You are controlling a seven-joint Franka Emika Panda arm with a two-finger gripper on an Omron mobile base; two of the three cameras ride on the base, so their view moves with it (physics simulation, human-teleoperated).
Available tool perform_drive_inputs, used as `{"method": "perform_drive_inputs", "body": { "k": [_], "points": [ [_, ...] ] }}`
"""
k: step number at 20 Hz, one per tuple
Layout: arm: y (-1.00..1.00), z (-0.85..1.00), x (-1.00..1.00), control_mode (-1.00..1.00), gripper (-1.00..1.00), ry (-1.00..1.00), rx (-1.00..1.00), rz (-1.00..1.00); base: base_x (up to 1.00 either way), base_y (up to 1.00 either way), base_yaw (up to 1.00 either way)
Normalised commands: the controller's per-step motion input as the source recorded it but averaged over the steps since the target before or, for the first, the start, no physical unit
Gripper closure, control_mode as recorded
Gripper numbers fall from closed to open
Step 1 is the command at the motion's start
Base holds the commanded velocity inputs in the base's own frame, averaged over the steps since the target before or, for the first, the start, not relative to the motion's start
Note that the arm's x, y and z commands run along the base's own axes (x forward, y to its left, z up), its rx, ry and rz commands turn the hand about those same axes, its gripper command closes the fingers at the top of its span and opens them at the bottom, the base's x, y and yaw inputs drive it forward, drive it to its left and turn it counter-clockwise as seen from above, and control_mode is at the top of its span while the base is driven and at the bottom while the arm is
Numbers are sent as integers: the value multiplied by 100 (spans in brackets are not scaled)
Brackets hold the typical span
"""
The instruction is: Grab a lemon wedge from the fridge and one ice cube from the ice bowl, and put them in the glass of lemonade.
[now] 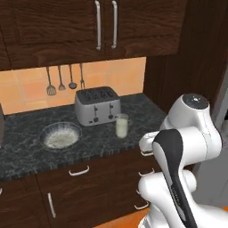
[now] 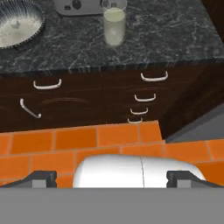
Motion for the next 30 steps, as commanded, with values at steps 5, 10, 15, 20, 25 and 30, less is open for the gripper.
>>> {"method": "perform_drive_inputs", "body": {
  "k": [5, 10, 15, 20, 25, 30],
  "points": [
    [0, 0, 0, 100, -100, 0, 0, 0, -38, -100, -18],
    [0, 0, 0, 100, -100, 0, 0, 0, -4, -100, 3],
    [0, 0, 0, 100, -100, 0, 0, 0, -24, -100, 1],
    [0, 0, 0, 100, -100, 0, 0, 0, -3, -100, 0],
    [0, 0, 0, 100, -100, 0, 0, 0, -11, -91, 9],
    [0, 0, 0, 100, -100, 0, 0, 0, -38, -25, 7]
  ]
}}
